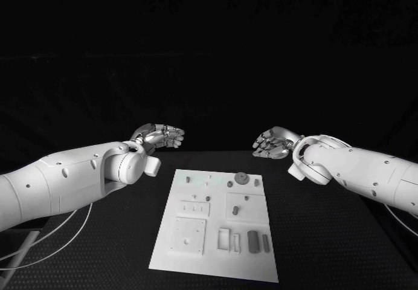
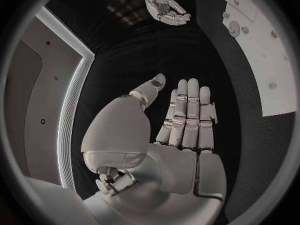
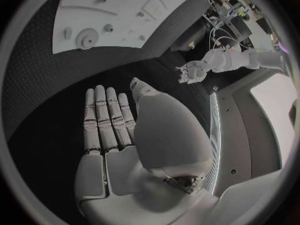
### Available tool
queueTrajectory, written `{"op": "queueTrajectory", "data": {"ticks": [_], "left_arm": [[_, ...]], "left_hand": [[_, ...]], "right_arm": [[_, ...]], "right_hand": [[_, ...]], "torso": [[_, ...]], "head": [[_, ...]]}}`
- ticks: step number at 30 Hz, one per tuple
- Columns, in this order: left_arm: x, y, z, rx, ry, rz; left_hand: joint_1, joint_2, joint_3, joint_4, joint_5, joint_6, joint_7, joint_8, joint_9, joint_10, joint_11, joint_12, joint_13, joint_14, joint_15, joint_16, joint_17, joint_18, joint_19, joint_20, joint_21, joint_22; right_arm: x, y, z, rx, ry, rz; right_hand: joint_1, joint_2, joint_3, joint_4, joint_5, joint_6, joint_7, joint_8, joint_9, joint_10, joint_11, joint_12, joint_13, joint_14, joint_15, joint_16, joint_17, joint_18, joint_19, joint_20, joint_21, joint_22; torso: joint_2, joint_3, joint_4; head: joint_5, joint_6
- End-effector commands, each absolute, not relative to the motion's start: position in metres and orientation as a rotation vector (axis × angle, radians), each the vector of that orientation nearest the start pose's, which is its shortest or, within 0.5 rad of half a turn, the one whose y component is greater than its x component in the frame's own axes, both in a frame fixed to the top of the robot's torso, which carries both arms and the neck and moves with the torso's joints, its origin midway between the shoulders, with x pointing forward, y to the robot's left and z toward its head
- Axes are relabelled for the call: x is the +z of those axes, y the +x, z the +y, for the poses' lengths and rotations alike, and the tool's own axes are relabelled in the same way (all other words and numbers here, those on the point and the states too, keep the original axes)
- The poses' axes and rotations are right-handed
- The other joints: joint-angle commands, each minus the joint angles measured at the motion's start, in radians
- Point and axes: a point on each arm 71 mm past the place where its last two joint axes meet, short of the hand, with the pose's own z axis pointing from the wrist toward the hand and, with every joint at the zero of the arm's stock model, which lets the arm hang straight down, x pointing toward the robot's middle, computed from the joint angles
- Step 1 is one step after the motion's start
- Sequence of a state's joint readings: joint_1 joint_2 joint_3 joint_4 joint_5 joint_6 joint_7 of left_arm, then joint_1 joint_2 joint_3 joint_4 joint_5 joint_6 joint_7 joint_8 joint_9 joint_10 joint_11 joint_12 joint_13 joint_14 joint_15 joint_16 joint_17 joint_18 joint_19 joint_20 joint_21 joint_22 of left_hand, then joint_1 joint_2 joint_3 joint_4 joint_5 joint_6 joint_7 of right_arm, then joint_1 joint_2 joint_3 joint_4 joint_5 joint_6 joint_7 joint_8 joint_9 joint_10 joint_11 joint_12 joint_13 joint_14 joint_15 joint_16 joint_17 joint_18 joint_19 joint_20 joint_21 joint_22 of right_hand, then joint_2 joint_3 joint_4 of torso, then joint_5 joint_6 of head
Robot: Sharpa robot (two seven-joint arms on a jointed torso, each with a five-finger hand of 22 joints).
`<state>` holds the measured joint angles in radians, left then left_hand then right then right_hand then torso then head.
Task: Assemble the parts on the task board
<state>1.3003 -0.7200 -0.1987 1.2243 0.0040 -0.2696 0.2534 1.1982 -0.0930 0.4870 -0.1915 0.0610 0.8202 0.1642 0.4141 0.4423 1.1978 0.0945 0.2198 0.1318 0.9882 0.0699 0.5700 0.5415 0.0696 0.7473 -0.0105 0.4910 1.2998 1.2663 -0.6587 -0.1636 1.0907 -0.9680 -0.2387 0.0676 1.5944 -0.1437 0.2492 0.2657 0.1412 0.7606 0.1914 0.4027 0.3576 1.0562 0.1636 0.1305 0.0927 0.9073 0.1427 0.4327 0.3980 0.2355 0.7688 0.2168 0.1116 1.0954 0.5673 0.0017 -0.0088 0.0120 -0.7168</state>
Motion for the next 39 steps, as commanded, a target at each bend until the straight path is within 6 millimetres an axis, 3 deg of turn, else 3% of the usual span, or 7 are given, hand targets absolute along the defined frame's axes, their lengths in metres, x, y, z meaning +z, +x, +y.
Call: {"op": "queueTrajectory", "data": {"ticks": [1, 7, 10, 12, 15, 26, 39], "left_arm": [[-0.199, 0.537, 0.236, -1.328, -1.095, 1.573], [-0.193, 0.532, 0.231, -1.356, -1.086, 1.579], [-0.191, 0.528, 0.229, -1.366, -1.083, 1.577], [-0.188, 0.527, 0.228, -1.377, -1.076, 1.576], [-0.184, 0.524, 0.227, -1.388, -1.068, 1.577], [-0.169, 0.520, 0.224, -1.411, -1.037, 1.572], [-0.166, 0.518, 0.224, -1.410, -1.027, 1.567]], "left_hand": [[-0.018, -0.001, 0.003, -0.011, 0.006, 0.006, 0.002, -0.008, -0.002, 0.006, 0.001, -0.007, -0.001, 0.005, 0.003, 0.002, 0.002, -0.016, 0.003, -0.005, 0.001, -0.001], [-0.039, -0.009, 0.008, -0.026, 0.004, 0.001, 0.006, -0.021, -0.004, -0.001, 0.007, -0.023, -0.004, 0.002, 0.004, -0.002, 0.004, -0.023, 0.001, -0.010, 0.000, -0.002], [-0.052, -0.013, 0.013, -0.035, 0.003, -0.005, 0.010, -0.030, -0.004, -0.013, 0.014, -0.037, -0.008, 0.000, 0.005, -0.005, 0.006, -0.026, 0.000, -0.012, 0.000, -0.002], [-0.057, -0.015, 0.015, -0.039, 0.002, -0.006, 0.012, -0.033, -0.004, -0.020, 0.018, -0.044, -0.009, -0.002, 0.005, -0.007, 0.007, -0.028, -0.002, -0.012, -0.001, -0.002], [-0.063, -0.017, 0.020, -0.046, 0.002, -0.010, 0.014, -0.039, -0.004, -0.031, 0.024, -0.055, -0.013, -0.003, 0.006, -0.009, 0.008, -0.029, -0.004, -0.013, -0.001, -0.002], [-0.073, -0.022, 0.025, -0.054, 0.001, -0.020, 0.019, -0.050, -0.004, -0.051, 0.035, -0.074, -0.018, -0.005, 0.007, -0.013, 0.011, -0.031, -0.007, -0.012, 0.000, -0.001], [-0.078, -0.023, 0.026, -0.055, 0.000, -0.021, 0.020, -0.053, -0.003, -0.052, 0.036, -0.077, -0.018, -0.004, 0.007, -0.014, 0.012, -0.031, -0.007, -0.012, 0.000, 0.000]], "right_arm": [[-0.216, 0.555, -0.230, 0.630, 0.006, 1.784], [-0.217, 0.556, -0.220, 0.557, -0.151, 1.780], [-0.217, 0.556, -0.216, 0.533, -0.196, 1.775], [-0.216, 0.557, -0.215, 0.522, -0.218, 1.765], [-0.217, 0.558, -0.210, 0.513, -0.240, 1.761], [-0.216, 0.558, -0.197, 0.507, -0.300, 1.738], [-0.219, 0.556, -0.178, 0.490, -0.377, 1.718]], "right_hand": [[0.010, -0.039, 0.090, -0.056, -0.031, 0.056, -0.011, -0.004, -0.003, 0.083, -0.027, 0.004, 0.010, 0.164, -0.075, 0.074, 0.074, 0.026, 0.169, -0.039, 0.074, 0.031], [-0.110, -0.055, 0.158, -0.168, 0.008, 0.065, -0.006, -0.025, 0.000, 0.102, -0.030, -0.028, 0.018, 0.216, -0.105, 0.089, 0.167, 0.026, 0.231, -0.066, 0.110, 0.062], [-0.210, -0.051, 0.235, -0.297, 0.006, 0.068, -0.010, -0.038, 0.000, 0.104, -0.030, -0.053, 0.013, 0.251, -0.112, 0.077, 0.216, 0.026, 0.262, -0.077, 0.128, 0.081], [-0.331, -0.041, 0.333, -0.432, -0.001, 0.072, -0.010, -0.047, 0.003, 0.107, -0.030, -0.063, 0.009, 0.274, -0.114, 0.053, 0.259, 0.026, 0.280, -0.083, 0.140, 0.100], [-0.371, -0.038, 0.374, -0.490, -0.003, 0.071, -0.014, -0.051, 0.007, 0.100, -0.033, -0.064, 0.005, 0.313, -0.121, 0.059, 0.291, 0.026, 0.314, -0.097, 0.166, 0.119], [-0.422, -0.037, 0.419, -0.550, -0.015, 0.067, -0.012, -0.061, 0.014, 0.097, -0.048, -0.062, -0.011, 0.432, -0.141, 0.213, 0.441, 0.026, 0.454, -0.174, 0.313, 0.236], [-0.449, -0.034, 0.425, -0.549, -0.038, 0.120, -0.031, -0.038, 0.034, 0.152, -0.067, -0.046, 0.019, 0.413, -0.159, 0.290, 0.495, 0.026, 0.447, -0.188, 0.393, 0.239]], "torso": [[0.030, 0.0028, -0.0046], [0.062, 0.0039, -0.0010], [0.076, 0.0042, 0.0036], [0.087, 0.0044, 0.0065], [0.097, 0.0041, 0.0110], [0.137, 0.0010, 0.0329], [0.174, -0.0055, 0.0473]], "head": [[-0.008, 0.016], [-0.027, 0.040], [-0.033, 0.043], [-0.035, 0.051], [-0.036, 0.052], [-0.036, 0.059], [-0.041, 0.066]]}}
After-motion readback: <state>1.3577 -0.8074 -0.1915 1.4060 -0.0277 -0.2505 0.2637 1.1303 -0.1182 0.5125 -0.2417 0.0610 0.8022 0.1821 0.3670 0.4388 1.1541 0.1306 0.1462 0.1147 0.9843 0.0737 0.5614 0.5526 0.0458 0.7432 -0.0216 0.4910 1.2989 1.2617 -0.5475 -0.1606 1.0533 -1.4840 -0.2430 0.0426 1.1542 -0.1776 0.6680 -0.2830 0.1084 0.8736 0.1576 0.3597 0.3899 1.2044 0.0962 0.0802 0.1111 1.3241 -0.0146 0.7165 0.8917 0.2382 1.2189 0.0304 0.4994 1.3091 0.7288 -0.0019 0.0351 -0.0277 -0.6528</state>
